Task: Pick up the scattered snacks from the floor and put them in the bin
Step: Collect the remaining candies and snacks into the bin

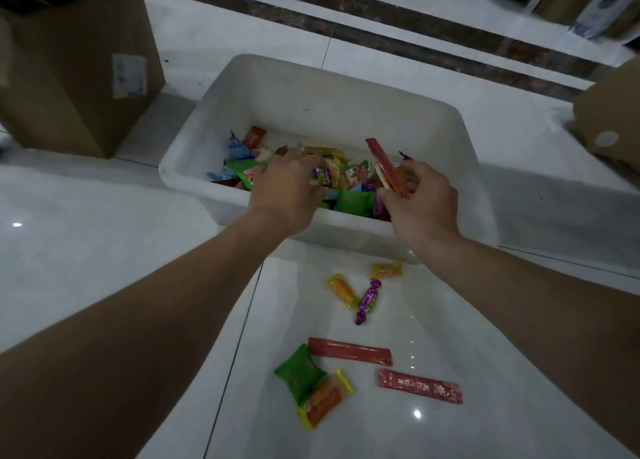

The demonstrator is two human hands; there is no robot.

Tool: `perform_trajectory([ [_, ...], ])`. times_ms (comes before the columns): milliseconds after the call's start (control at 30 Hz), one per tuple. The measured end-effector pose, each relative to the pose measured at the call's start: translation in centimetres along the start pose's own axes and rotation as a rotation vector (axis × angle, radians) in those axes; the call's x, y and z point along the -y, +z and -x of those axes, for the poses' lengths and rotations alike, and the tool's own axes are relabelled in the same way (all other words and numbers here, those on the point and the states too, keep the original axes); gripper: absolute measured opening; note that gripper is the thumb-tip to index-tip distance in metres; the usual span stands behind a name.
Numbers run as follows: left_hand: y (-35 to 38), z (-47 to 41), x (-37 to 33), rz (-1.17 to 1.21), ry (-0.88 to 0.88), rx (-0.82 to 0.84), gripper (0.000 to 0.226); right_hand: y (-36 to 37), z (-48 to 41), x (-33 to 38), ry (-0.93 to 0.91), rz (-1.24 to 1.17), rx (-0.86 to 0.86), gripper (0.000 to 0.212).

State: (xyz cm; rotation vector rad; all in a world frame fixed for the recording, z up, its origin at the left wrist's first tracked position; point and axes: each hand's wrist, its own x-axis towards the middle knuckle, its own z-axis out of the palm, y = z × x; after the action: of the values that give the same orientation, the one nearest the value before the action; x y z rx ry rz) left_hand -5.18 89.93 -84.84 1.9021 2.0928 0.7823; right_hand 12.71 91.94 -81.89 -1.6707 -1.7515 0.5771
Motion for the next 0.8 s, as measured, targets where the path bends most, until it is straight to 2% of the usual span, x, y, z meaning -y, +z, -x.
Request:
perform_trajectory([
  [233,-3.0,3.6,-0.9,0.105,-0.003,0.008,0.047,-1.9,3.9,1.4,-0.098,0.041,0.005,0.037],
  [367,-4.4,7.9,-2.2,0.215,-0.045,-0.021,0.045,-3.3,7.7,1.1,-0.124,0.108,0.065,0.046],
  [633,-4.0,13.2,-2.9,0.313,-0.123,0.085,0.050,-4.8,13.2,-0.8,-0.071,0.186,0.143,0.050],
  [800,-2.6,14.4,-2.9,0.265,-0.104,0.168,0.051,-5.4,14.9,-1.9,-0.050,0.208,0.172,0.050],
])
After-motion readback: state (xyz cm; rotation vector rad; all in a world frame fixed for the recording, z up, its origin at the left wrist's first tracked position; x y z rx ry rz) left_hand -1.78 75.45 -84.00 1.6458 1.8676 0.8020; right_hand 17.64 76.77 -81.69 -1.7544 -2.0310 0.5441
